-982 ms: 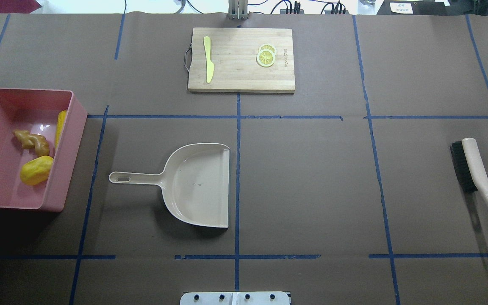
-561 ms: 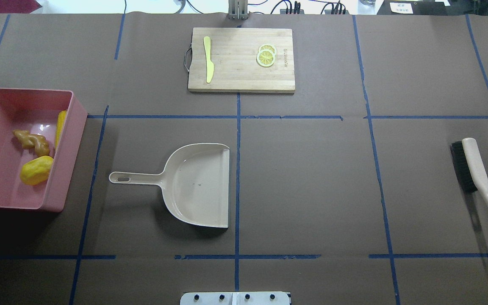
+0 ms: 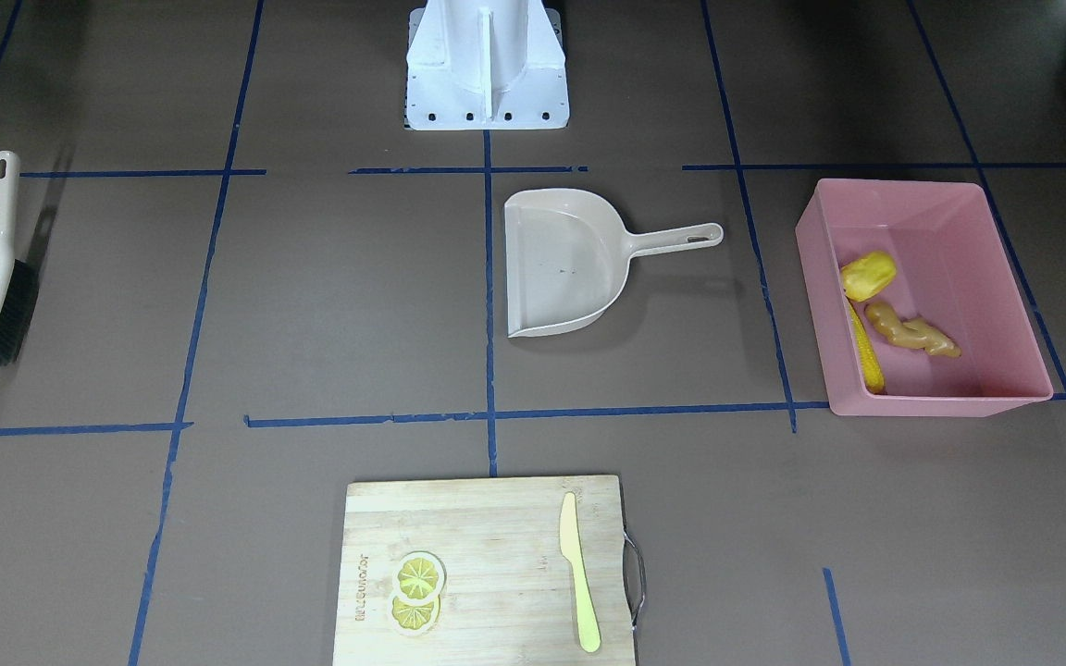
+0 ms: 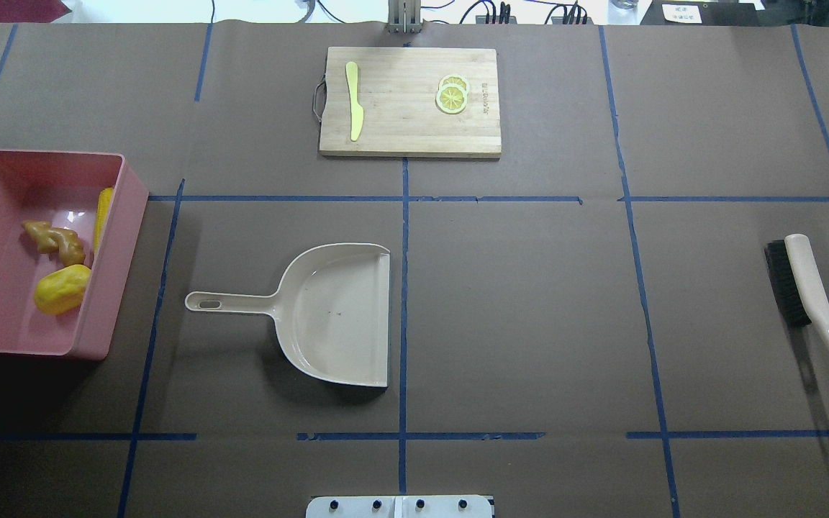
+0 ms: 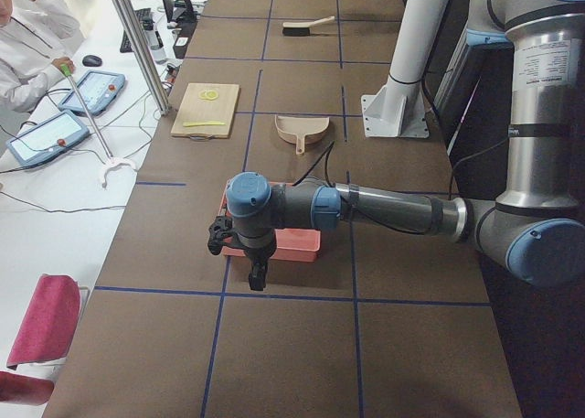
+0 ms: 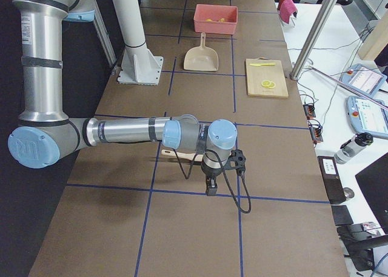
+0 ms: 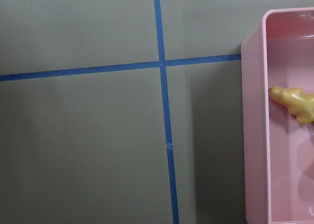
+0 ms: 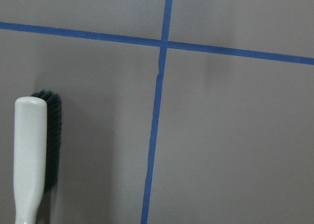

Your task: Sweep and dump trash into bin

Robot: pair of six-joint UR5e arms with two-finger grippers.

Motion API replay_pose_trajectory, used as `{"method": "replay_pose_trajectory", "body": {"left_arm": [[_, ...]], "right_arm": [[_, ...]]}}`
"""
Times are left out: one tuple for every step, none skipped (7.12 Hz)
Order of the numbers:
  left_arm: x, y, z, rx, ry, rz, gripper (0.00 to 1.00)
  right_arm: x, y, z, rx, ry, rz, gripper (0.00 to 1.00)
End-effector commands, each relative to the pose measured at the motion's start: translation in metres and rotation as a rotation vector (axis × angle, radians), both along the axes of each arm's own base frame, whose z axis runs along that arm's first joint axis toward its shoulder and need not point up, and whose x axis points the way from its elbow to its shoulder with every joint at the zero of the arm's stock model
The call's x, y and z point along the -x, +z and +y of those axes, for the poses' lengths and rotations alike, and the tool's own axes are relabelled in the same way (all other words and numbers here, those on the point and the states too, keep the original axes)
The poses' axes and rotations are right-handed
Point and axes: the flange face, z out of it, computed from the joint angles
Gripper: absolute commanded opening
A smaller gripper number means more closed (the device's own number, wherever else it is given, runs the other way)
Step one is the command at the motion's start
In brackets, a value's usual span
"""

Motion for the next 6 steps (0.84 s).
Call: {"method": "replay_pose_trajectory", "body": {"left_arm": [[0.0001,0.0072,0.0010,0.019,-0.001,-0.002,1.00],[0.0032,0.0152,0.0006,0.027,0.001,-0.045,1.00],[0.0035,0.0127,0.0012,0.022,0.001,-0.048,1.00],[0.0030,0.0145,0.0013,0.027,0.001,-0.042,1.00],[0.0037,0.0100,0.0011,0.018,-0.001,-0.042,1.00],[0.0037,0.0159,0.0015,0.030,-0.001,-0.042,1.00]], "right_arm": [[0.0027,-0.0220,-0.0084,-0.042,-0.003,-0.002,1.00],[0.0025,-0.0228,-0.0120,-0.048,-0.005,0.001,1.00],[0.0022,-0.0247,-0.0107,-0.050,-0.002,-0.005,1.00],[0.0024,-0.0284,-0.0134,-0.058,-0.003,-0.007,1.00],[0.0025,-0.0293,-0.0128,-0.059,-0.002,-0.009,1.00],[0.0026,-0.0288,-0.0115,-0.056,0.000,-0.010,1.00]]}}
